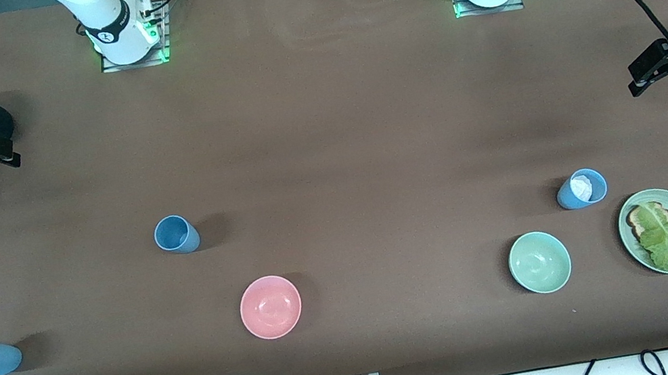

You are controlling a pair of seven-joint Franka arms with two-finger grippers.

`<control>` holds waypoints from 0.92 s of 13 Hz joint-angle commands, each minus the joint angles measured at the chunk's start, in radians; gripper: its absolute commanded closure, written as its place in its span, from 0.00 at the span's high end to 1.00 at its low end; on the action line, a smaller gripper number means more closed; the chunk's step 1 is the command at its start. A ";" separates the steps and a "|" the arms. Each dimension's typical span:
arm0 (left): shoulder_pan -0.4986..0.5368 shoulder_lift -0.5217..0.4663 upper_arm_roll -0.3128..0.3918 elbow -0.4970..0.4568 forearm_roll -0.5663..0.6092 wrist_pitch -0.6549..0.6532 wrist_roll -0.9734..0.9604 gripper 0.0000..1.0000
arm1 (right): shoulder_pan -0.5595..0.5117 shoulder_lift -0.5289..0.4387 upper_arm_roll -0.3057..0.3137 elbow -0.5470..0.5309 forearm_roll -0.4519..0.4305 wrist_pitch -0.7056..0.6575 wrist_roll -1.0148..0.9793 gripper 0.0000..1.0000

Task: Stack blue cups with both arms
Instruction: 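Move the left gripper toward the blue cup beside the green plate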

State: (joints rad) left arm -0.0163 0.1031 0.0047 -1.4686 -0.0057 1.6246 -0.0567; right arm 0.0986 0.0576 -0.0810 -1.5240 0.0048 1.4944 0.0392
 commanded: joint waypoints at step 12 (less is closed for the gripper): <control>-0.002 0.032 0.001 0.019 0.000 -0.011 0.008 1.00 | 0.003 -0.022 0.003 -0.019 -0.006 0.006 0.013 1.00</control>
State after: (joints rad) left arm -0.0163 0.1154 0.0047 -1.4686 -0.0057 1.6246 -0.0567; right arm 0.0988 0.0569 -0.0807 -1.5240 0.0048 1.4948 0.0393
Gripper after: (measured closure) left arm 0.000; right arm 0.000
